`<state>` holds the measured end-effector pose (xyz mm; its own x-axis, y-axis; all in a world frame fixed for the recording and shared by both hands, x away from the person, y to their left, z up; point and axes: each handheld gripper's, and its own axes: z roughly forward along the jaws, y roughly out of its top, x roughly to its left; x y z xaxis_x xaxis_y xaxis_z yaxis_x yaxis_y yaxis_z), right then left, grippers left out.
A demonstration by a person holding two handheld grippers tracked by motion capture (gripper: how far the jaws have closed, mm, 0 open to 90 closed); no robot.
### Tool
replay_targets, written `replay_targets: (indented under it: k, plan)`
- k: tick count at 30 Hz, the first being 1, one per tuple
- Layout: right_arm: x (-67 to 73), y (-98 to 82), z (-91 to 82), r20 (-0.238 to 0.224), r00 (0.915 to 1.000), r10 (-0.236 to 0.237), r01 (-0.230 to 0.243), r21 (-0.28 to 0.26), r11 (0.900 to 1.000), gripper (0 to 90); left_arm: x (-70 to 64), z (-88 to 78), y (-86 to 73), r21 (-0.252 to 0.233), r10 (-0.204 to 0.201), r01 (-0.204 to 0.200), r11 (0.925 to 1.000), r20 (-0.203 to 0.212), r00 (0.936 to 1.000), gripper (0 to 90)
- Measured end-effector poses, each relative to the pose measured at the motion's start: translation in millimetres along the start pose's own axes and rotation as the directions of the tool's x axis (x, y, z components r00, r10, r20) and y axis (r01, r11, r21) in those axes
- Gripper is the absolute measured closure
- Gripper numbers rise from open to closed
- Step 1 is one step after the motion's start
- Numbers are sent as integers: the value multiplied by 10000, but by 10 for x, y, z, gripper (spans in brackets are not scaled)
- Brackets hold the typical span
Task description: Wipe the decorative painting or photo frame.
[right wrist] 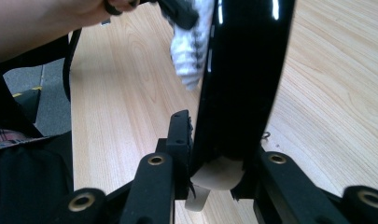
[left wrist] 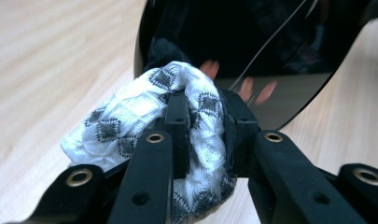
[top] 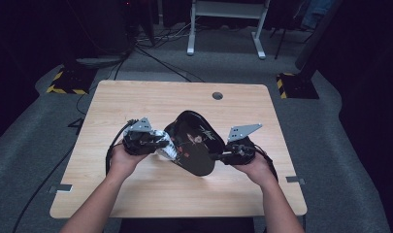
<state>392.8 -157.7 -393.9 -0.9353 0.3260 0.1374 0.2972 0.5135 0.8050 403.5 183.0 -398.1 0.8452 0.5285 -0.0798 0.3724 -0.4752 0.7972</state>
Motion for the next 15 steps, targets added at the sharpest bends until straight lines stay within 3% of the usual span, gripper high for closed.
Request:
replay_targets:
  k: [5, 15]
  plan:
    - [-3, 4, 3, -14, 10000, 31, -31, -2, 10000, 748, -96, -35, 193, 52, 596, -595, 9982, -231, 9980, 758]
    - [-1, 7, 8, -8, 10000, 33, -33, -35, 10000, 744, -113, 174, -31, 284, 194, -203, 9994, 307, 9993, 758]
